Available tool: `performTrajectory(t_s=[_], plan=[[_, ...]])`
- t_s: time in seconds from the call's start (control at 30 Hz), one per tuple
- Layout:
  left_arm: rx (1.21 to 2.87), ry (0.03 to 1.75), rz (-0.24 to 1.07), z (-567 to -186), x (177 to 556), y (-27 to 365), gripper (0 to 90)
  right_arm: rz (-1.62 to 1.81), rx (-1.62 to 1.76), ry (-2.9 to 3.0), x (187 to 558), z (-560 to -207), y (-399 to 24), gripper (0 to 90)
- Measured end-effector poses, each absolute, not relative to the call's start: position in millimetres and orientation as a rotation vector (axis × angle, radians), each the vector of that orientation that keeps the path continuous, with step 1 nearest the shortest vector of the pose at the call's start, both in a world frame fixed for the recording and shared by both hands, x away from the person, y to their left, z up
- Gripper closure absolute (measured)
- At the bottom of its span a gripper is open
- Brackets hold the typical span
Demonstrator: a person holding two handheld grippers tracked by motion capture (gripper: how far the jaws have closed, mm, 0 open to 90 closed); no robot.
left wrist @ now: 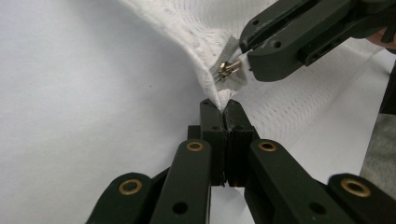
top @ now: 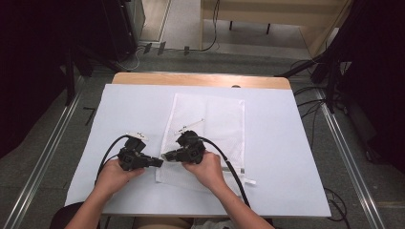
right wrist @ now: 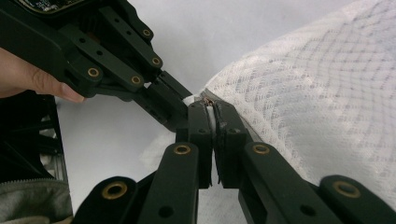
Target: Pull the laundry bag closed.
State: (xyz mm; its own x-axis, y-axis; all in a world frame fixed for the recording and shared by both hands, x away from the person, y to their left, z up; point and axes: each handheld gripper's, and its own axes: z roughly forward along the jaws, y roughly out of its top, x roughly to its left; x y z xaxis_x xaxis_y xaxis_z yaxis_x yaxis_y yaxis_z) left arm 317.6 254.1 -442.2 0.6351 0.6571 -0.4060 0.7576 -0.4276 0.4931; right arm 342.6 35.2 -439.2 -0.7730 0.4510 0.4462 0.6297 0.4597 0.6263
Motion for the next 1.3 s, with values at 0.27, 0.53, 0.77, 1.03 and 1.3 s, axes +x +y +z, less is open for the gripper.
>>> performTrajectory(t_s=[0.27, 0.53, 0.77, 1.03, 1.3], plan=[[2.197, 1.102, -0.194, -440, 318, 256, 90.0, -1.226, -0.932, -2.498, 340, -441, 31, 88.1], [2.195, 1.08, -0.195, -437, 316, 257, 90.0, -1.234, -0.915, -2.47, 339, -445, 24, 88.2], [2.219, 1.072, -0.23, -441, 318, 249, 89.8, -1.229, -0.96, -2.444, 341, -448, 24, 88.3], [2.176, 1.073, -0.243, -444, 321, 252, 83.8, -1.225, -0.957, -2.41, 342, -446, 27, 88.2], [2.172, 1.118, -0.264, -439, 322, 251, 89.7, -1.221, -0.985, -2.408, 345, -448, 28, 88.4]])
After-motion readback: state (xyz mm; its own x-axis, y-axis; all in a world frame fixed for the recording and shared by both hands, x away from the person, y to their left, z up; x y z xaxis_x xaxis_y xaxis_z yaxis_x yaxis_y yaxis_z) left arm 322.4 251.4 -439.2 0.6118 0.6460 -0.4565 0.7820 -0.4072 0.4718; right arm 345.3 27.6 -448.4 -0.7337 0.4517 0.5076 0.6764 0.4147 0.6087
